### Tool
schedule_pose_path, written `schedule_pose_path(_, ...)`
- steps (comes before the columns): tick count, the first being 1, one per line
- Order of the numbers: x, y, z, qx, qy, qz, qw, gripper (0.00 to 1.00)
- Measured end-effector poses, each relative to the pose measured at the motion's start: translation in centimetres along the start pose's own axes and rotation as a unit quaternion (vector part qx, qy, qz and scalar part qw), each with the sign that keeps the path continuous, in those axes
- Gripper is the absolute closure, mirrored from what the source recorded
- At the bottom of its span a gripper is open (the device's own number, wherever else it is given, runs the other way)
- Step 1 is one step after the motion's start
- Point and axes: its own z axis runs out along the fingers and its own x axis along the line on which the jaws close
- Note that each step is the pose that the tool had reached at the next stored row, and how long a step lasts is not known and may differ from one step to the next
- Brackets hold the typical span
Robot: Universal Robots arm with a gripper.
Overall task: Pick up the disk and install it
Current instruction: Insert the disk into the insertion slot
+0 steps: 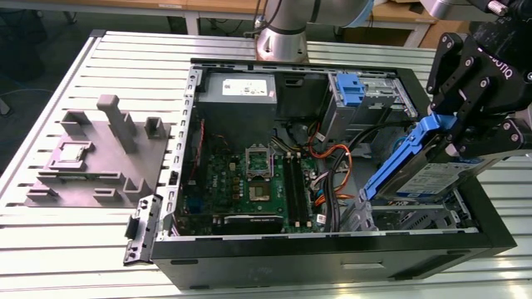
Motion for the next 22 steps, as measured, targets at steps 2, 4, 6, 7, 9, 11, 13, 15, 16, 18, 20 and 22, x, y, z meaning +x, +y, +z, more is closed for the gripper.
schedule_pose_path(2, 0.0, 0.0, 0.0, 0.0, 0.0, 0.0, 1.0, 0.63)
schedule_pose_path(4, -0.01, 0.0, -0.01, 0.0, -0.0011, 0.0, 1.0, 0.63)
schedule_pose_path(6, -0.01, 0.0, 0.0, 0.0, -0.0018, 0.0, 1.0, 0.63)
schedule_pose_path(7, -0.01, 0.0, 0.0, 0.0, -0.0019, 0.0, 1.0, 0.63)
schedule_pose_path(9, -0.01, 0.0, 0.0, 0.0, -0.0018, 0.0, 1.0, 0.63)
schedule_pose_path(11, -0.01, 0.0, -0.07, -0.0001, -0.0018, 0.0, 1.0, 0.63)
schedule_pose_path(13, -0.02, -0.01, -0.17, -0.0001, -0.0018, 0.0, 1.0, 0.63)
schedule_pose_path(15, -0.02, -0.01, -0.17, 0.0, -0.0019, 0.0, 1.0, 0.63)
schedule_pose_path(16, -0.02, -0.01, -0.17, -0.0001, -0.0019, 0.0, 1.0, 0.63)
schedule_pose_path(18, -0.02, -0.01, -0.19, 0.0001, -0.0018, 0.0, 1.0, 0.63)
schedule_pose_path(20, -0.02, -0.01, -0.19, 0.001, -0.0018, 0.0, 1.0, 0.63)
schedule_pose_path(22, -0.02, 0.06, -0.2, 0.0031, -0.0019, 0.0, 1.0, 0.63)
